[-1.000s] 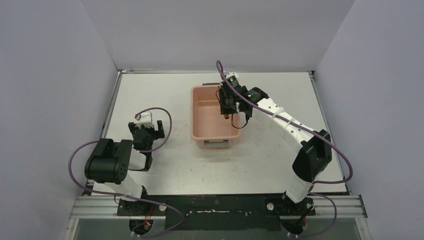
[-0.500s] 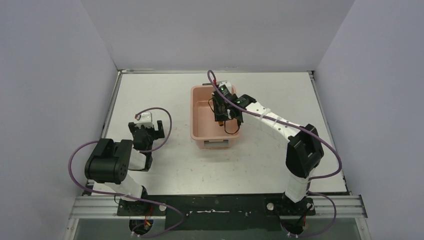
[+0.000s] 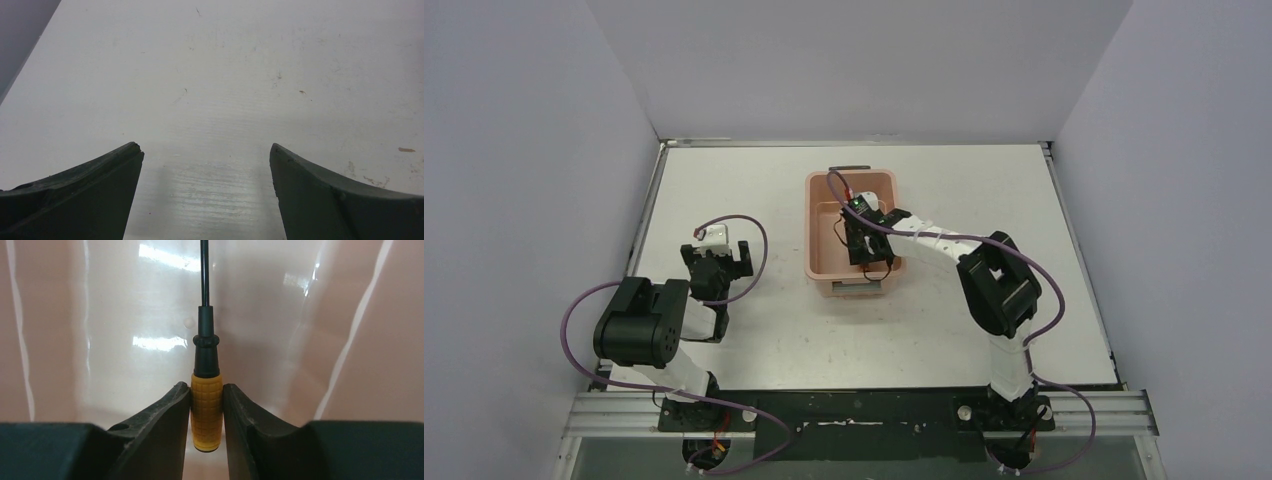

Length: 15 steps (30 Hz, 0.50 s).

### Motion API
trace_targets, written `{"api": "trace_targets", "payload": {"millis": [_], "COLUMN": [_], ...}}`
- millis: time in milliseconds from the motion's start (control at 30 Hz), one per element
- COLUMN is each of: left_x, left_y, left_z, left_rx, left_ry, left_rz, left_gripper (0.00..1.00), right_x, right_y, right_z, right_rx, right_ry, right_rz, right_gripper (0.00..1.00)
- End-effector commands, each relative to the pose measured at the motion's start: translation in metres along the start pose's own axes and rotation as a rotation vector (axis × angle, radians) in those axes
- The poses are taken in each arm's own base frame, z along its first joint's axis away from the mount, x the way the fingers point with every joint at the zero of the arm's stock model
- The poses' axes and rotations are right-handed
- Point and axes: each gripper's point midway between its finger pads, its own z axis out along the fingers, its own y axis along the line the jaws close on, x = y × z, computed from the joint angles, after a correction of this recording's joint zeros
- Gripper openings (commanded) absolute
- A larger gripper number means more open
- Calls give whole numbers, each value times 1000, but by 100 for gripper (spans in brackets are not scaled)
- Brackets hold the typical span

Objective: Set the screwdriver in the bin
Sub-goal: Place the screwdriver in the bin.

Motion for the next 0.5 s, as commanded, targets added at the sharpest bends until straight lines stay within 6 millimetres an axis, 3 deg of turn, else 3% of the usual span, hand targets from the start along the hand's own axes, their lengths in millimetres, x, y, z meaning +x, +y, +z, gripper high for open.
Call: {"api": "trace_targets", "payload": {"millis": [0, 167, 467], "left_x": [-24, -24, -23], "left_y": [-3, -3, -3], "left_z": [6, 6, 6], "left_rx": [3, 3, 2], "left_ry": [-80, -80, -78], "left_rz": [-24, -23, -24], "left_gripper": [97, 97, 97], "right_x": [-14, -24, -56], "right_y": [6, 4, 12], "right_z": [5, -8, -52], "right_rx": [-7, 7, 7], "right_ry": [-67, -102, -198], "right_rz": [25, 24, 25], "right_gripper": [40, 62, 100]}}
